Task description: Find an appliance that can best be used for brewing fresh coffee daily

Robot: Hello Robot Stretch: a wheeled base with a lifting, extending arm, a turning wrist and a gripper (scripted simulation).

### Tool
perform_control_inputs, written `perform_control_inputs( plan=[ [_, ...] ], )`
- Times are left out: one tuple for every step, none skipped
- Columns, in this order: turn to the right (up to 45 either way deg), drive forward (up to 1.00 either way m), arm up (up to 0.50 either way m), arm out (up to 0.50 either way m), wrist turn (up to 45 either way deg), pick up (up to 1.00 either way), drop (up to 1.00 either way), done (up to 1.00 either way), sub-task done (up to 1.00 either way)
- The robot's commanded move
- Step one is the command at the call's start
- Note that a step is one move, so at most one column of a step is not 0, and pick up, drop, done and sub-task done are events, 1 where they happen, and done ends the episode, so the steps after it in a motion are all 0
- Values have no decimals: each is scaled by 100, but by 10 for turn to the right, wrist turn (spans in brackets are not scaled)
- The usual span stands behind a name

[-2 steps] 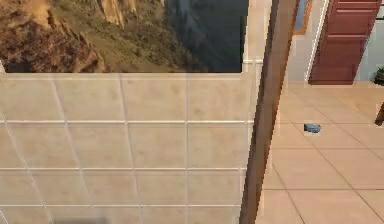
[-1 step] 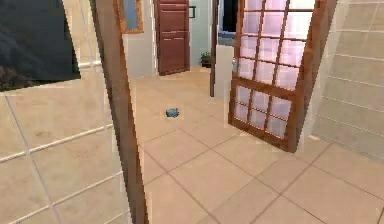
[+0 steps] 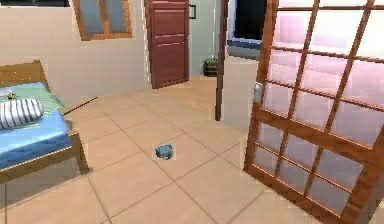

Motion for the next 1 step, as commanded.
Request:
perform_control_inputs(
  plan=[
    [0, 100, 0, 0, 0, 0, 0, 0, 0]
  ],
)
